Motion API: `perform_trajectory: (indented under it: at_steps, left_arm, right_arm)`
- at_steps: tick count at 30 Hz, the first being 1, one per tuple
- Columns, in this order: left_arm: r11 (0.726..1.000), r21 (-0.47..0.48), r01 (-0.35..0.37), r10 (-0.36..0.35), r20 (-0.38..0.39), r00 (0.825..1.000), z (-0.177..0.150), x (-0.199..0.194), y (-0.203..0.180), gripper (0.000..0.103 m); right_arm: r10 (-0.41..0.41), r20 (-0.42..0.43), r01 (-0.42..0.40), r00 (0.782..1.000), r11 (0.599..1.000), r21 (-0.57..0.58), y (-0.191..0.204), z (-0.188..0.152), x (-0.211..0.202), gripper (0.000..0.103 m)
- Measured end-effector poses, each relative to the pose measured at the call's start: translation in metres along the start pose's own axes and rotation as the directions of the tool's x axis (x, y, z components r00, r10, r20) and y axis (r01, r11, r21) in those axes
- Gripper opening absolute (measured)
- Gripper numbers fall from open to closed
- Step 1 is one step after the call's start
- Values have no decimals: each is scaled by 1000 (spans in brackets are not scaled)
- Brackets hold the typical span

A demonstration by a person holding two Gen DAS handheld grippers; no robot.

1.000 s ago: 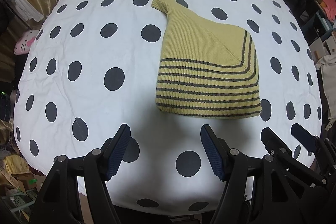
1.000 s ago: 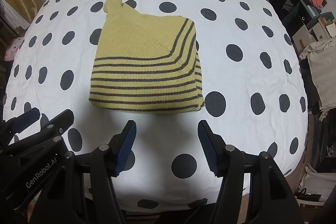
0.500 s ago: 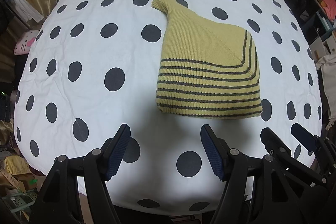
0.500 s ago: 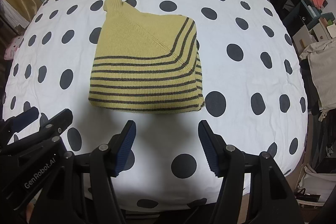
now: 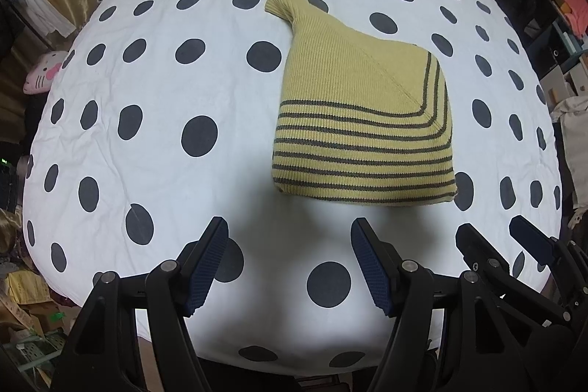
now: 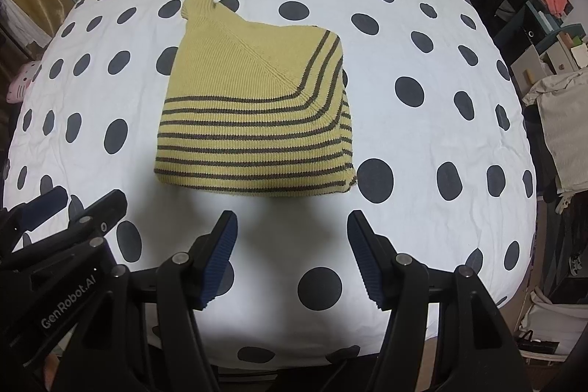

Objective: Fold large clothes

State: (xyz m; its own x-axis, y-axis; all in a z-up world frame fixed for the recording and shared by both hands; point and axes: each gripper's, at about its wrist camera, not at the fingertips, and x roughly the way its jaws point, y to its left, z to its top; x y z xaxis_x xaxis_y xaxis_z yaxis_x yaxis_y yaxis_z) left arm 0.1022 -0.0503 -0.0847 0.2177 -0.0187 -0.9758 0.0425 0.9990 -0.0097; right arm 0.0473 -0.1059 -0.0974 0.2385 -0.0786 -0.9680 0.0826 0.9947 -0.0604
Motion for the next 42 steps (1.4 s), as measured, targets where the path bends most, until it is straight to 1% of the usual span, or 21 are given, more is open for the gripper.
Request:
perform_trajectory:
  at_steps: [23, 29, 42]
  left_arm:
    - [1000, 16, 4, -4, 3, 1000, -6, -5, 1, 70]
    - [1000, 21, 3, -3, 0, 1000, -7, -5, 1, 70]
    - [1000, 17, 7, -6, -7, 1000, -2, -2, 7, 71]
  right_arm:
    - [2, 0, -2, 1000, 1000, 4, -7, -6, -5, 64]
    - [3, -2, -3, 1000, 1000, 14, -6, -10, -9, 64]
    - [3, -11, -3, 1000, 1000, 16, 0, -5, -3, 65]
